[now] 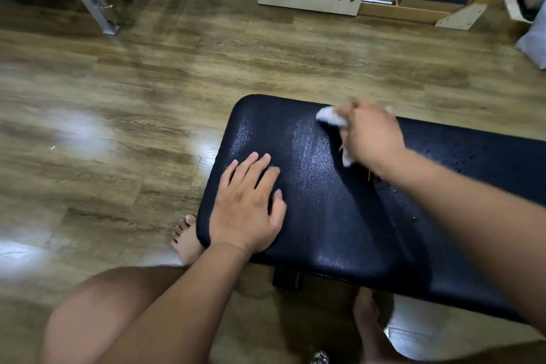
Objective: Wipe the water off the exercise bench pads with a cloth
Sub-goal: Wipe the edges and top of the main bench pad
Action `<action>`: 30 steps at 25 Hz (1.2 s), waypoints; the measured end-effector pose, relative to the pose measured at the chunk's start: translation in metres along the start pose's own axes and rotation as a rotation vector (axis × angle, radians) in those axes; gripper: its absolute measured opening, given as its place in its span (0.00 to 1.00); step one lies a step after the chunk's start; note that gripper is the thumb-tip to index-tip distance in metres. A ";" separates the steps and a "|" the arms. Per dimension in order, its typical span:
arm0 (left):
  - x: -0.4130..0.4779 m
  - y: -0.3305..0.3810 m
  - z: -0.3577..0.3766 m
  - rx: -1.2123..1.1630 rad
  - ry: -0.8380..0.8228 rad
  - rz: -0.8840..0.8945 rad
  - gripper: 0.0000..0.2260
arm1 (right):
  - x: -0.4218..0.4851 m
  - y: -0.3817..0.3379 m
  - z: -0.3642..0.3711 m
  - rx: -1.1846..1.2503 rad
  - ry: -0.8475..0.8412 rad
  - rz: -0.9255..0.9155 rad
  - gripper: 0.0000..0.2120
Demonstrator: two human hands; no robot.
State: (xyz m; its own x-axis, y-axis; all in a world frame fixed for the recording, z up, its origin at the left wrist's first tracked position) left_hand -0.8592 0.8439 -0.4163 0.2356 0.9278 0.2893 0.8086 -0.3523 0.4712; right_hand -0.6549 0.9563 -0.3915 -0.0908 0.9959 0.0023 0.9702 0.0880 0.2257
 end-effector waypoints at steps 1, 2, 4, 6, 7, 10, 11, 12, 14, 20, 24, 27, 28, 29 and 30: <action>0.000 0.001 -0.001 0.001 0.002 0.002 0.18 | 0.018 0.006 0.002 0.009 -0.024 0.073 0.22; 0.000 0.001 -0.001 0.002 0.000 0.004 0.18 | 0.021 0.008 0.000 0.022 -0.018 0.130 0.20; 0.000 0.000 -0.001 0.003 -0.006 -0.001 0.18 | -0.011 -0.002 -0.001 0.034 0.035 0.129 0.16; 0.000 -0.001 0.000 0.006 -0.004 -0.005 0.18 | -0.083 -0.024 -0.008 0.063 0.081 0.022 0.16; -0.001 -0.001 0.000 0.005 0.000 -0.002 0.18 | -0.126 -0.038 -0.009 0.109 0.049 -0.079 0.17; 0.000 0.000 0.000 0.003 0.010 0.009 0.18 | -0.200 -0.060 -0.013 0.172 0.043 -0.357 0.21; 0.000 0.000 0.000 0.007 0.011 0.009 0.18 | -0.190 -0.055 -0.011 0.151 0.048 -0.399 0.24; 0.000 0.000 0.000 0.011 0.010 0.005 0.18 | -0.164 -0.046 -0.009 0.111 0.051 -0.376 0.27; 0.000 -0.001 0.000 0.014 0.001 -0.003 0.18 | -0.089 -0.021 -0.007 0.046 0.072 -0.133 0.24; 0.001 0.001 -0.001 0.017 -0.006 -0.005 0.18 | -0.020 -0.002 0.000 0.084 0.041 0.256 0.18; 0.001 0.000 0.000 0.010 0.006 -0.001 0.18 | -0.176 -0.044 -0.005 0.157 0.031 -0.140 0.18; 0.000 0.000 -0.001 0.004 0.012 -0.005 0.18 | -0.190 -0.029 -0.002 0.165 0.077 -0.242 0.25; 0.000 0.001 -0.001 0.006 0.010 -0.003 0.18 | -0.164 -0.017 0.000 0.115 0.094 -0.204 0.24; 0.001 0.000 -0.001 0.007 0.005 -0.006 0.18 | -0.128 -0.005 0.003 0.052 0.091 -0.119 0.24; 0.001 0.000 -0.001 0.008 0.001 -0.010 0.18 | -0.087 0.009 0.004 0.001 0.085 -0.016 0.24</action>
State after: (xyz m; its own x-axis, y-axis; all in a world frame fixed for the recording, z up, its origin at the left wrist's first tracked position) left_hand -0.8596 0.8449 -0.4152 0.2272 0.9311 0.2854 0.8151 -0.3422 0.4675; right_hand -0.6369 0.8704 -0.3940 -0.1251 0.9888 0.0818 0.9687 0.1039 0.2256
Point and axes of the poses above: each hand's wrist, its own x-axis towards the middle knuckle, its own z-axis out of the palm, y = z × x, the point moved 6 cm from there along x, towards the middle knuckle, and after that the axes turned 15 degrees about -x, right-handed, at the moved point
